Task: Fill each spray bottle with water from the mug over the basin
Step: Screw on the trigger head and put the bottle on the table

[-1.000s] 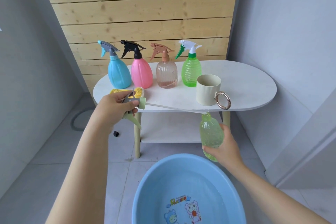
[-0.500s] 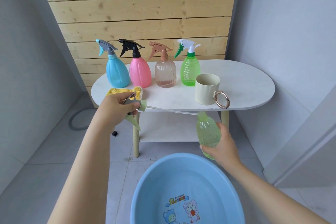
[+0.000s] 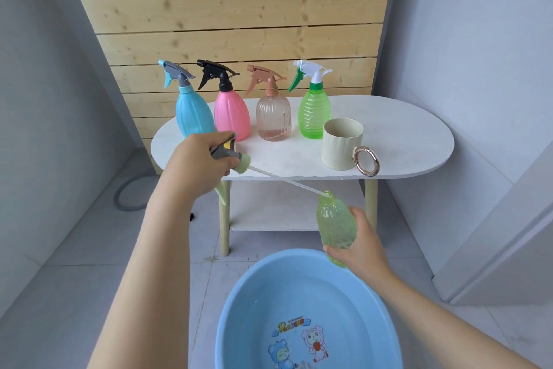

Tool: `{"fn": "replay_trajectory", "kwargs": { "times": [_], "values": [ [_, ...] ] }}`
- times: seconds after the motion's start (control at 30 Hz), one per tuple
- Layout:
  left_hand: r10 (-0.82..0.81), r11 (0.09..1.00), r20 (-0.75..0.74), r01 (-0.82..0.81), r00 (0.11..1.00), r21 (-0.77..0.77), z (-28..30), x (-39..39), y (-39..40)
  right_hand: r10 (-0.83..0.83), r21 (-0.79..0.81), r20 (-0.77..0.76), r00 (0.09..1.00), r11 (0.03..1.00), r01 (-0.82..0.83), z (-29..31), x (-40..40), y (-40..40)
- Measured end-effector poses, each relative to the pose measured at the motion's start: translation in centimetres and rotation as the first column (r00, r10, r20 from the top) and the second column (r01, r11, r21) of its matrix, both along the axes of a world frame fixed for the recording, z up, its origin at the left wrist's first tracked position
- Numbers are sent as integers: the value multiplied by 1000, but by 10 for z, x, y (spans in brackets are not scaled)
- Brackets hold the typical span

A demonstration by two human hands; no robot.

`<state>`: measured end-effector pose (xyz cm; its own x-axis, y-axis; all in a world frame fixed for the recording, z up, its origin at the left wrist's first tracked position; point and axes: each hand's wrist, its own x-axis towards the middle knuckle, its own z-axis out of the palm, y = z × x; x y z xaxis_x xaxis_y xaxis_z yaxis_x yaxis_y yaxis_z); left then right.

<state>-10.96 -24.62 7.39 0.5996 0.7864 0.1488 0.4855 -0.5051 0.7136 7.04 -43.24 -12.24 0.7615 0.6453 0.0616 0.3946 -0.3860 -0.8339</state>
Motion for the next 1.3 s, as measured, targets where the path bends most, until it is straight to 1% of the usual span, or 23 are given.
{"fn": "replay_trajectory", "kwargs": {
  "times": [0.2, 0.4, 0.47, 0.6, 0.77, 0.9, 0.97, 1.13, 1.3],
  "values": [
    [1, 999, -38, 1, 999, 44, 0, 3, -2, 23, 15, 5, 1000, 1000, -23, 0, 0, -3],
    [-9, 996, -111, 18, 994, 82, 4, 4, -4, 31, 21, 19, 999, 999, -32, 1, 1, -5],
    [-11, 993, -132, 26, 991, 117, 7, 5, -6, 35, 22, 20, 999, 999, -35, -1, 1, -4],
    [4, 970, -157, 34, 988, 239, 14, 9, -14, 57, 39, 9, 998, 998, -57, -2, -1, -4],
    [-96, 944, -204, 154, 974, 291, 7, 26, -26, 96, 29, 6, 995, 995, -96, 1, -9, -2],
    [-144, 908, -221, 217, 965, 357, -7, 45, -39, 114, 48, -8, 993, 992, -114, 0, -16, 4],
    [-160, 901, -240, 241, 958, 361, -16, 53, -43, 119, 59, -19, 993, 991, -118, 0, -18, 8],
    [-221, 903, -250, 294, 943, 312, -35, 67, -47, 117, 86, -55, 992, 990, -112, 7, -26, 13],
    [-261, 880, -238, 332, 936, 340, -38, 66, -45, 127, 111, -94, 987, 987, -116, 16, -33, 15]
  ]
}}
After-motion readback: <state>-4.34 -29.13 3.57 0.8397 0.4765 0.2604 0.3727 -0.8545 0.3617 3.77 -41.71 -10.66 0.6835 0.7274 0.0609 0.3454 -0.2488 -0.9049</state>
